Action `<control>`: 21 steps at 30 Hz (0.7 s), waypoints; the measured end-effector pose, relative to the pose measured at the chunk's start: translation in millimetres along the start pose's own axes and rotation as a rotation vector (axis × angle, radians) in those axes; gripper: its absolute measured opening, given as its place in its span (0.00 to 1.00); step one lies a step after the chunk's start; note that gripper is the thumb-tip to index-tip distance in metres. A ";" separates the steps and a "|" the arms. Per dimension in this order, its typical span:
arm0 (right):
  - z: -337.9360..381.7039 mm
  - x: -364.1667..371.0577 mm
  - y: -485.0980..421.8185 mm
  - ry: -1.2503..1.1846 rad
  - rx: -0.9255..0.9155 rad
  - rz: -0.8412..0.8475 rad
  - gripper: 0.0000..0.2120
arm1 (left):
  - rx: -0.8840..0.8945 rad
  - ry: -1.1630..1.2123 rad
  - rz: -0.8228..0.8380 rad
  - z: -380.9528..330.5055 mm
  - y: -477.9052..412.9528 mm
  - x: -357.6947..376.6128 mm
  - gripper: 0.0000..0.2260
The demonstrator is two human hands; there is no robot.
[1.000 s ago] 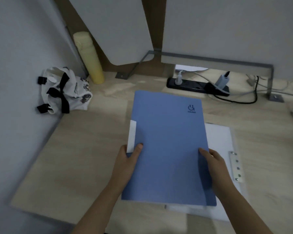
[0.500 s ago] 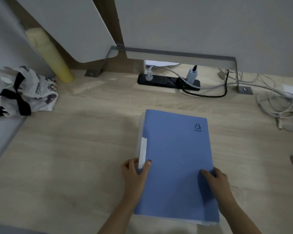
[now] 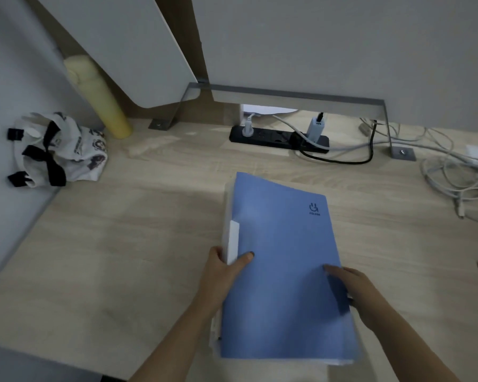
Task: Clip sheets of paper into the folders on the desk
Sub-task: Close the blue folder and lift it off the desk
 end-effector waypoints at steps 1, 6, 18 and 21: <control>1.4 0.7 0.9 -0.012 -0.005 0.029 0.09 | 0.068 -0.010 -0.034 -5.4 7.4 0.4 0.18; 18.6 14.3 11.3 -0.167 -0.134 0.166 0.12 | 0.336 -0.046 -0.021 -38.8 42.5 -0.8 0.17; 69.9 20.1 47.2 0.045 -0.804 -0.054 0.30 | 0.500 -0.321 -0.001 -53.3 62.5 -47.9 0.25; 49.1 23.0 45.7 0.140 -0.795 -0.079 0.37 | 0.460 -0.317 -0.013 -29.9 63.7 -47.2 0.32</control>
Point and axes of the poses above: each hand's wrist, its own y-axis away from the middle knuckle, its own x-axis out of the palm, z = x × y, the point moved 4 cm from there along -y, towards the middle knuckle, and after that the axes turned 10 degrees about z, right-handed, at the moved point
